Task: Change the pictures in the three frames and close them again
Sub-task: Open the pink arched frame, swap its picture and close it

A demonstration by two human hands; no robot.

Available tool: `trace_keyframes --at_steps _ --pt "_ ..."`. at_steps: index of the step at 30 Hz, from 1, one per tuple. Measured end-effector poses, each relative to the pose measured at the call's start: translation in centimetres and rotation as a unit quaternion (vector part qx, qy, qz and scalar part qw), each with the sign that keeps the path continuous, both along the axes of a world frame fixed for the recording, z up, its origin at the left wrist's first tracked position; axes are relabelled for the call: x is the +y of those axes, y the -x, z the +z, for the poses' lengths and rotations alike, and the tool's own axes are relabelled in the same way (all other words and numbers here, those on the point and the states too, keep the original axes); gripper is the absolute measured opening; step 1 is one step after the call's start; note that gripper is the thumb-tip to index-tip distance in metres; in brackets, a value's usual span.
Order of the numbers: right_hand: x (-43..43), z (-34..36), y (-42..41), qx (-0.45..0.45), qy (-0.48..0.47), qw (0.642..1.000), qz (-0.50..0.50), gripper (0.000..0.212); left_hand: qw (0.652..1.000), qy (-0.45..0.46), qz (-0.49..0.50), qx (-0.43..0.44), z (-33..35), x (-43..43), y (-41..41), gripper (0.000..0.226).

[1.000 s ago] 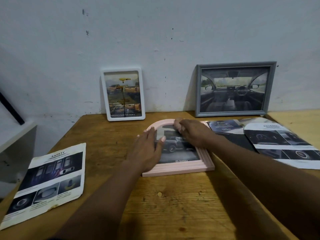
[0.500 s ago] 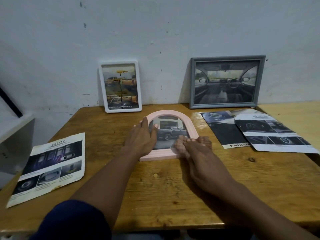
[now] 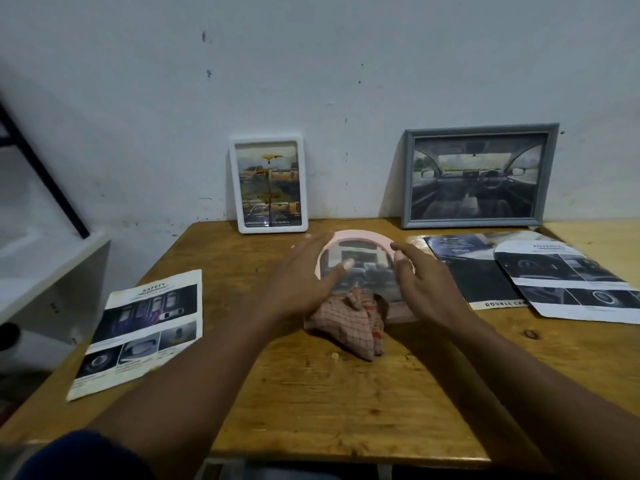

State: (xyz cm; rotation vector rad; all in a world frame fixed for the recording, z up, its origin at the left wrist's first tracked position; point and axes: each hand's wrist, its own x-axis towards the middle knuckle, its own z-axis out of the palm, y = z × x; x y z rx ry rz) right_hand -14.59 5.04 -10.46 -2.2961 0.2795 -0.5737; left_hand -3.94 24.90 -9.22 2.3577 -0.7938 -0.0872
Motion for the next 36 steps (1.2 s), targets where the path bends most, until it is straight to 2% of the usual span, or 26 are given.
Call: trace_keyframes --at_steps 2,4,6,10,13,15,20,25,31,33,36 --pt "-1.3 -1.3 -0.8 0.067 0.046 0.997 0.015 0.042 0.995 -0.07 -0.064 -0.008 -0.5 0.4 2.3 0.077" --pt "-1.5 -2.5 -1.3 0.106 0.099 0.989 0.039 0.046 0.983 -0.132 -0.11 -0.055 -1.2 0.3 4.3 0.076" --pt "-1.4 -3.4 -1.4 0.126 0.139 0.981 0.046 0.05 0.978 -0.144 -0.121 -0.087 -2.1 0.1 5.2 0.068" --pt "-1.6 -3.2 -1.4 0.163 0.154 0.973 0.047 0.055 0.981 -0.118 -0.111 -0.105 -2.8 0.4 4.4 0.048" --pt "-1.5 -2.9 -1.2 0.172 0.155 0.971 0.055 0.055 0.987 -0.11 -0.082 -0.081 -2.4 1.0 3.4 0.04" --pt "-1.4 -2.8 -1.1 0.173 0.157 0.97 0.06 0.055 0.991 -0.098 -0.067 -0.053 -1.8 1.1 3.0 0.041" --pt "-1.3 -2.8 -1.1 0.171 0.167 0.969 0.063 0.054 0.999 -0.028 -0.024 0.028 -1.8 -0.9 1.8 0.062" --pt "-1.4 -3.0 -1.2 0.166 0.181 0.967 0.065 0.055 0.997 -0.055 0.054 -0.003 -3.6 -3.7 -2.7 0.06" --pt "-1.7 -3.3 -1.5 0.161 0.181 0.968 0.066 0.055 0.993 -0.09 0.049 -0.058 -3.7 -6.2 -8.0 0.06" --pt "-1.7 -2.6 -1.3 0.175 0.194 0.962 0.076 0.054 0.993 -0.075 0.043 -0.075 -3.8 -6.6 -8.8 0.061" --pt "-2.1 -1.2 -2.1 0.174 0.235 0.954 0.062 0.049 0.995 0.007 0.057 -0.079 -3.8 -6.7 -9.4 0.06"
